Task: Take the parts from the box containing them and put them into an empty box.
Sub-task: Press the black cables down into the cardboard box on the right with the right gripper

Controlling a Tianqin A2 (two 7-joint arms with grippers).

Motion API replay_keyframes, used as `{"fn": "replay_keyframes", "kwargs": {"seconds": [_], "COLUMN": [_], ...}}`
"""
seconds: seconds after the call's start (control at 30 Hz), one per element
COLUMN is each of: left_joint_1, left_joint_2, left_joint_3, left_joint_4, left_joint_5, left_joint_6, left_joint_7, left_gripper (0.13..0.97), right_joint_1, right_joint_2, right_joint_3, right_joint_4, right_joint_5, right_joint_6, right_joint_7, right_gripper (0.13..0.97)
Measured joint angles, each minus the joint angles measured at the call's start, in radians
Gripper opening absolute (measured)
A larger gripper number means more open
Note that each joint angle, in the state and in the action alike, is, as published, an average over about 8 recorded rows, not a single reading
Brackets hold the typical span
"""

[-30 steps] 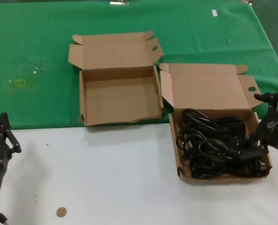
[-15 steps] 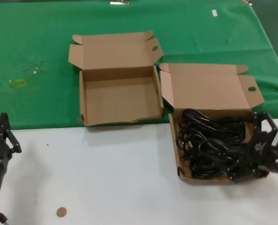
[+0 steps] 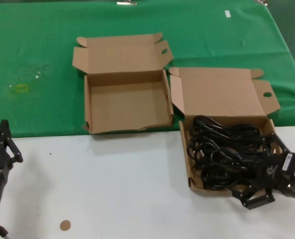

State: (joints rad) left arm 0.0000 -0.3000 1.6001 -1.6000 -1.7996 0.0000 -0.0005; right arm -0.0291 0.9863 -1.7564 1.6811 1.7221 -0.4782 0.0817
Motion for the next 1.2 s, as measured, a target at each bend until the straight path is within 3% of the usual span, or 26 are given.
{"fn": "replay_keyframes", "kwargs": {"seconds": [0.5, 0.8, 1.07, 1.2], "left_joint_1": [0.0, 0.0, 0.0, 0.0], "left_joint_2": [0.0, 0.0, 0.0, 0.0], "left_joint_3": [0.0, 0.0, 0.0, 0.0], "left_joint_4": [0.0, 0.0, 0.0, 0.0], "left_joint_5": [0.0, 0.0, 0.0, 0.0], "left_joint_6": [0.0, 0.0, 0.0, 0.0], "left_joint_7": [0.0, 0.0, 0.0, 0.0], "left_gripper": [0.144, 0.144, 0.144, 0.144], "right_joint_1": [0.047, 0.079, 0.091, 0.094], "right_joint_2": [-0.032, -0.046, -0.057, -0.061], "right_joint_3": [-0.01, -0.014, -0.014, -0.013], "right_joint_4": [-0.08, -0.108, -0.119, -0.12], "right_joint_5": [-0.056, -0.085, -0.098, -0.101], "right_joint_6": [-0.029, -0.038, -0.045, -0.048], "right_joint_7": [-0.023, -0.019, -0.022, -0.023], "right_gripper": [0.884, 0.739, 0.525, 0.525]}}
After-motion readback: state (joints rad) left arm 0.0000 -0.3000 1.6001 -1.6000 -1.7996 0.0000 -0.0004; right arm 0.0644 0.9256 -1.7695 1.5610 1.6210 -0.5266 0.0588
